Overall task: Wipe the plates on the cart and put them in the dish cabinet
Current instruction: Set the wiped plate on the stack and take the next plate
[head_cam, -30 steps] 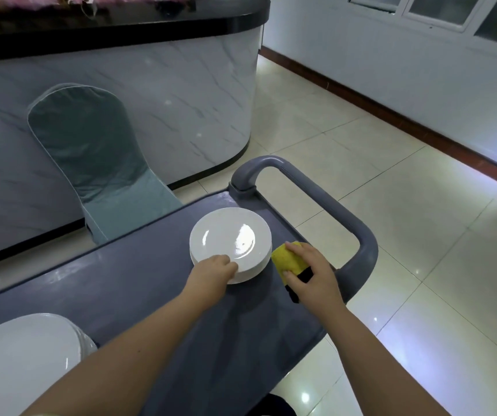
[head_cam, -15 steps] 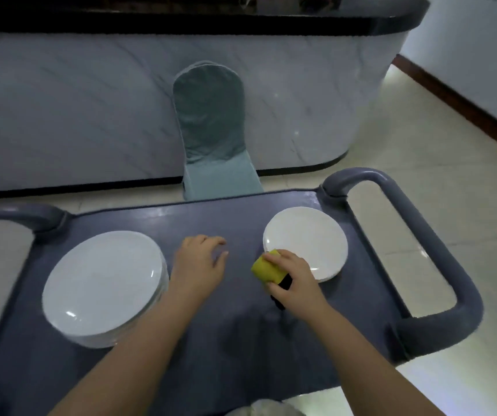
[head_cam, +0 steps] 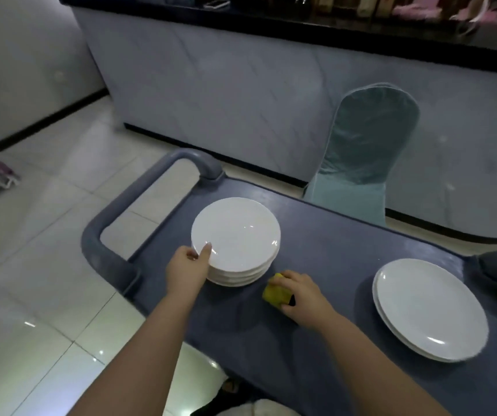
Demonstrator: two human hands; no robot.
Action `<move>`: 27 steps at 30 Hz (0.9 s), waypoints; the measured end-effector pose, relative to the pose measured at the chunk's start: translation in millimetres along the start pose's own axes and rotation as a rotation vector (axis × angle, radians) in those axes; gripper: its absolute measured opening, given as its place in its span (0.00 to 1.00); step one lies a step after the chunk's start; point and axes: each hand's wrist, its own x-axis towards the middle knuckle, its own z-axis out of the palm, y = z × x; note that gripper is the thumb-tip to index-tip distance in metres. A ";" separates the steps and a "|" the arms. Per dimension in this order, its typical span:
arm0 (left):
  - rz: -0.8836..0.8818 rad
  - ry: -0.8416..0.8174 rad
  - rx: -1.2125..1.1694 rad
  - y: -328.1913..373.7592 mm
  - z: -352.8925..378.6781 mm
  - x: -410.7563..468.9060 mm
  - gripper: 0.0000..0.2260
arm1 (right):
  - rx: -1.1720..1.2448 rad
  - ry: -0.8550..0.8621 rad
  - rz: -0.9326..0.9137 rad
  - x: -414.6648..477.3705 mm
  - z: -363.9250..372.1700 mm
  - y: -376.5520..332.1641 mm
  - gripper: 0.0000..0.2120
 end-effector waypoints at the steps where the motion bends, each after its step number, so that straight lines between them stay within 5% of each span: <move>1: 0.001 -0.033 0.067 3.4 -0.4 3.0 0.19 | -0.010 -0.015 -0.002 1.3 1.6 -1.0 0.27; 4: -0.014 -0.069 0.104 8.2 0.1 9.4 0.19 | -0.058 -0.053 0.014 6.2 3.8 -1.7 0.33; 8: -0.140 -0.079 -0.159 5.6 0.7 13.8 0.18 | -0.161 -0.112 0.057 12.3 -2.9 -2.2 0.40; 15: -0.166 -0.081 -0.339 -6.3 -1.4 7.1 0.14 | -0.359 0.212 -0.264 -7.3 15.2 0.1 0.38; 19: -0.181 -0.115 -0.397 -4.7 -3.4 8.3 0.15 | -0.385 0.318 -0.375 -35.7 38.1 -2.0 0.25; 22: -0.151 -0.110 -0.366 -3.1 -5.4 5.5 0.12 | -0.178 0.309 -0.457 -45.9 44.6 -8.6 0.13; 24: -0.146 -0.114 -0.378 -0.5 -6.6 3.1 0.12 | -0.071 0.311 -0.280 -40.8 40.4 -13.9 0.13; 27: -0.145 -0.121 -0.429 8.7 -10.9 1.9 0.13 | -0.106 0.193 0.235 -18.6 30.1 -30.5 0.27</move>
